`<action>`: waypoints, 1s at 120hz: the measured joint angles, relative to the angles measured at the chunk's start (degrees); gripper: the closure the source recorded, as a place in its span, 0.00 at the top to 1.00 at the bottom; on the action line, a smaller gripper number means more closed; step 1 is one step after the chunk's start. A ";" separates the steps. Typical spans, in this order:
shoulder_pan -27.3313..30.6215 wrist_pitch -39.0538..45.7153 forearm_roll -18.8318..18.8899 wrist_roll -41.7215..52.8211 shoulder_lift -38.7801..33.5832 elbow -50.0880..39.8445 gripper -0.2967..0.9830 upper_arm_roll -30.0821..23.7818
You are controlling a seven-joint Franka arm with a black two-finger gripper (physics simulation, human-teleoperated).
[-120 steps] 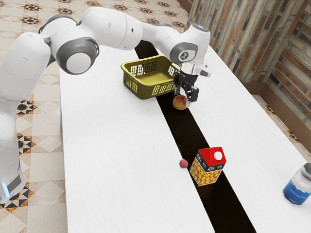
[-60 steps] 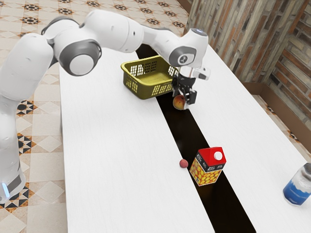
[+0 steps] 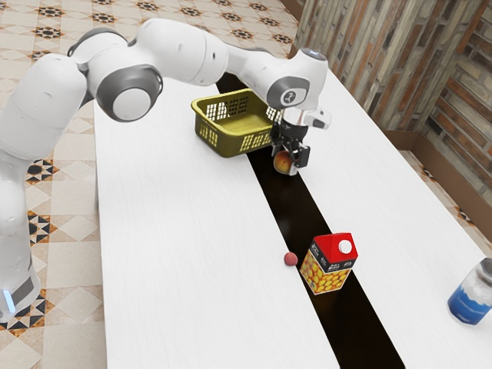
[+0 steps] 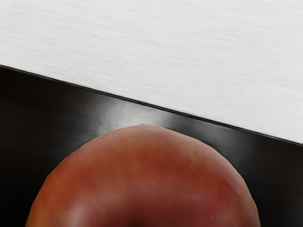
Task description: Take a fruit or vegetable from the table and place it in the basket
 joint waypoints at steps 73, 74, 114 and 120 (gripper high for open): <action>-0.35 0.89 -0.04 -0.91 -2.46 -0.13 0.43 -0.22; -0.36 0.86 -0.03 -0.93 -2.68 -0.13 0.43 -0.23; -0.75 -3.37 0.72 -1.24 -13.71 -0.06 0.43 2.52; -0.44 -4.10 0.73 -1.16 -14.03 -0.06 0.43 3.80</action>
